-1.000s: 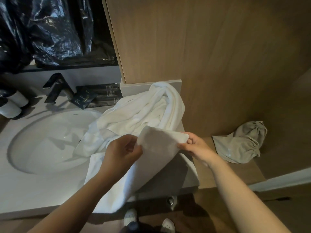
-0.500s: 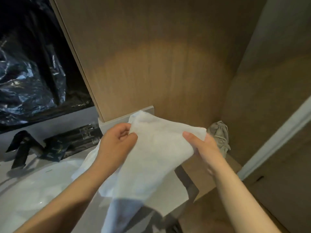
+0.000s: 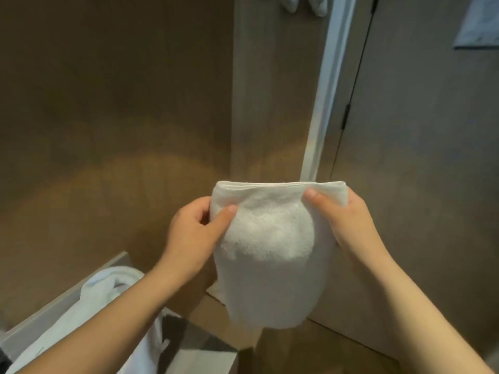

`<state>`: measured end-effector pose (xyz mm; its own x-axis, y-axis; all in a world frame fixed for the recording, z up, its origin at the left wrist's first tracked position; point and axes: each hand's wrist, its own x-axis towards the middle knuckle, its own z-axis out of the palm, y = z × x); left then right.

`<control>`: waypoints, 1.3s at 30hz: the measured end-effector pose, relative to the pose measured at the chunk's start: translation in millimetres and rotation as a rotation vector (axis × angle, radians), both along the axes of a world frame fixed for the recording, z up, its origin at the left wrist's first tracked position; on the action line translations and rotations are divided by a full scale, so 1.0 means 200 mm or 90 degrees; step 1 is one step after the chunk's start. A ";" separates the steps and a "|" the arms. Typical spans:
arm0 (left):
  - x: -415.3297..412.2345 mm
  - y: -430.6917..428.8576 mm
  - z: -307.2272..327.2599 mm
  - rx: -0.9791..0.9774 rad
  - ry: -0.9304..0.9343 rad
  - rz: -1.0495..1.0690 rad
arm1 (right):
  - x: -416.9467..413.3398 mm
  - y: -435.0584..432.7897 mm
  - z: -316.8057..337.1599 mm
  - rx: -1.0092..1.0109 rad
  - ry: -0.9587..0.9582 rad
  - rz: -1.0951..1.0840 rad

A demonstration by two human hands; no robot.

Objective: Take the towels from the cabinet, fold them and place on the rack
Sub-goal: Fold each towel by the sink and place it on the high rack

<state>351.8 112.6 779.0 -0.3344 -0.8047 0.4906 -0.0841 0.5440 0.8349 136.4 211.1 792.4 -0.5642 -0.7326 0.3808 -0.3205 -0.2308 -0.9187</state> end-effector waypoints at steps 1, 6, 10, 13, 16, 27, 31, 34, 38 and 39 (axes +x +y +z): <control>-0.05 0.00 0.03 -0.013 0.003 -0.018 | -0.04 0.03 0.04 -0.009 0.012 -0.021; -0.33 0.00 0.14 -0.039 0.045 -0.084 | -0.28 0.15 0.17 -0.032 0.058 -0.057; -0.59 0.03 0.19 -0.007 0.051 -0.112 | -0.51 0.22 0.15 0.002 0.043 -0.056; -0.76 0.04 0.22 -0.026 0.031 -0.108 | -0.68 0.24 0.14 0.019 0.062 -0.082; -0.90 0.03 0.25 -0.084 0.012 -0.073 | -0.87 0.25 0.16 0.037 0.150 -0.090; -1.21 -0.24 0.35 -0.100 -0.064 0.018 | -1.35 -0.13 0.30 0.072 0.169 0.011; -1.27 -0.46 0.41 -0.027 -0.001 -0.012 | -1.38 -0.41 0.36 -0.025 0.076 0.040; -1.28 -0.62 0.48 0.046 0.095 -0.035 | -1.39 -0.61 0.43 -0.083 0.046 0.083; -1.26 -0.85 0.57 0.053 0.175 -0.018 | -1.39 -0.89 0.55 -0.128 0.063 0.109; -1.25 -0.90 0.60 0.041 0.179 -0.010 | -1.38 -0.96 0.58 -0.143 0.070 0.116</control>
<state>101.9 -67.4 898.0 -0.2052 -0.8333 0.5134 0.1639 0.4879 0.8574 -139.8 19.3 907.8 -0.3775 -0.7084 0.5964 -0.3494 -0.4876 -0.8001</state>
